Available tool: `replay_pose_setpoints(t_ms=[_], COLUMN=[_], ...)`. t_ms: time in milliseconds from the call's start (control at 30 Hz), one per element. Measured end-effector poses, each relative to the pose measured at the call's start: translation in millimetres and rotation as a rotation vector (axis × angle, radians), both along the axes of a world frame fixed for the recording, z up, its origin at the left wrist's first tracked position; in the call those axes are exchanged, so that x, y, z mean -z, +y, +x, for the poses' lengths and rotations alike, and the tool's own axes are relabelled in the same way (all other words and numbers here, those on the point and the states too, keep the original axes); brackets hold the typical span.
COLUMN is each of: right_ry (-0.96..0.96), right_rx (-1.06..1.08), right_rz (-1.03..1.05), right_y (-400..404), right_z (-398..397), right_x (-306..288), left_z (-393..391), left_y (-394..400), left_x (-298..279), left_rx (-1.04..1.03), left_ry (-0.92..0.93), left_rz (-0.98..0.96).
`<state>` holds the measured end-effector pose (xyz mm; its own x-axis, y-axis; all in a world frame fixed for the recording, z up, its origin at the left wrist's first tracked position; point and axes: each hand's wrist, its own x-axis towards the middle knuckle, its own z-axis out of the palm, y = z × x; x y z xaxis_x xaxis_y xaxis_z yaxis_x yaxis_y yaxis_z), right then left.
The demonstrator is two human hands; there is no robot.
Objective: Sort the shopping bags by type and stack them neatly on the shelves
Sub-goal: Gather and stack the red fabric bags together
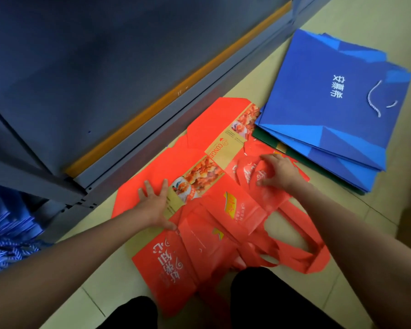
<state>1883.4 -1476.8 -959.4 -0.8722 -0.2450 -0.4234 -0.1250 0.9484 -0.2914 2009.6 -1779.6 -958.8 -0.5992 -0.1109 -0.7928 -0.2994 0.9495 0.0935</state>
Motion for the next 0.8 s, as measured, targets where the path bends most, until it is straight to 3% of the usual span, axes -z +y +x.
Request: replay_pose_setpoints(t_ms=[67,133,233,300,433,500,600,800], right_ry=[-0.102,-0.177,-0.007,0.054,-0.067,-0.071,0.125,0.362], right_rx=[-0.142,-0.339,-0.601,-0.670,-0.727,-0.690,-0.510,-0.130], right_rz=[0.070,0.282,0.497,0.463,0.379,0.232,-0.004,-0.026], right_y=[11.3,23.9,26.6,15.6,6.7,10.1,13.0,21.9], right_z=[-10.4,-4.6,32.8,41.6,15.2,3.1,-14.2,-58.0], right_x=[-12.2,-23.4,-13.2,-7.1,-21.8,-34.9,-60.4,-114.5], left_z=[-1.5,-5.1,-8.3,-7.7,5.2,8.1,2.1,-3.6], left_y=[0.4,4.6,11.2,14.1,22.9,23.8,24.5,25.0], left_x=[0.4,0.4,-0.1,1.3,8.8,13.4,14.1,1.9], left_rx=[0.017,0.023,0.018,0.024,0.154,0.197,0.216,0.312], left_ry=[-0.014,-0.028,-0.040,-0.006,0.123,0.116,0.065,0.009], left_rz=[-0.016,-0.037,-0.057,-0.053,0.003,0.001,-0.021,-0.056])
